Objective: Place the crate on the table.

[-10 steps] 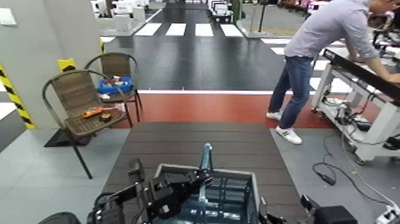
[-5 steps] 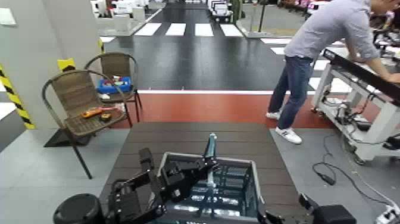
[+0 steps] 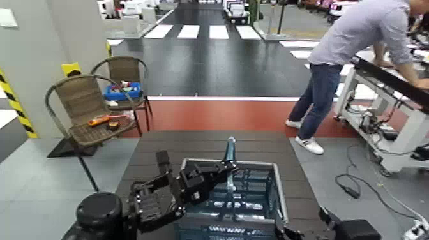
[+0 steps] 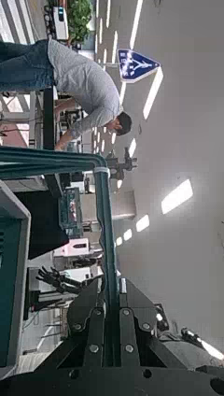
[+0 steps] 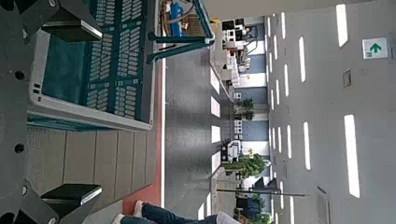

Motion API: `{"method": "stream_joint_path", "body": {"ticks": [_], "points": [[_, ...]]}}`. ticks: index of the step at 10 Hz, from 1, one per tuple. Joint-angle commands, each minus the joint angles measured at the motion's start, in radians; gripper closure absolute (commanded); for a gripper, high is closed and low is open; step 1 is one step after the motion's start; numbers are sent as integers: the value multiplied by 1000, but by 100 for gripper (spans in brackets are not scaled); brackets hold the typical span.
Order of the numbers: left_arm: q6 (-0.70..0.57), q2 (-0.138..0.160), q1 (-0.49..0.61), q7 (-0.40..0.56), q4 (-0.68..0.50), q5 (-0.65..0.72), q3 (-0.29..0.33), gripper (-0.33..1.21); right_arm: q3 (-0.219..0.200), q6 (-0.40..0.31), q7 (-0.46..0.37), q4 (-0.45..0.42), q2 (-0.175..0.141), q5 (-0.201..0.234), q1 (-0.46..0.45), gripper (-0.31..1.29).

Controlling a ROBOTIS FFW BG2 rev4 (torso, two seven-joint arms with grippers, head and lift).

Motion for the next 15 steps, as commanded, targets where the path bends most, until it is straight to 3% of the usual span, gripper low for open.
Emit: {"method": "stream_joint_path", "body": {"ticks": [1, 6, 11, 15], "points": [[-28, -7, -49, -25, 58, -33, -23, 120, 3, -2, 1, 2, -3, -6, -5, 15], [-51, -16, -109, -55, 186, -50, -40, 120, 8, -2, 4, 7, -5, -14, -10, 15], [-62, -19, -119, -60, 223, -54, -44, 119, 11, -8, 6, 13, -3, -18, -13, 15], [-62, -22, -121, -66, 242, -56, -50, 105, 11, -10, 9, 13, -2, -22, -14, 15]]}}
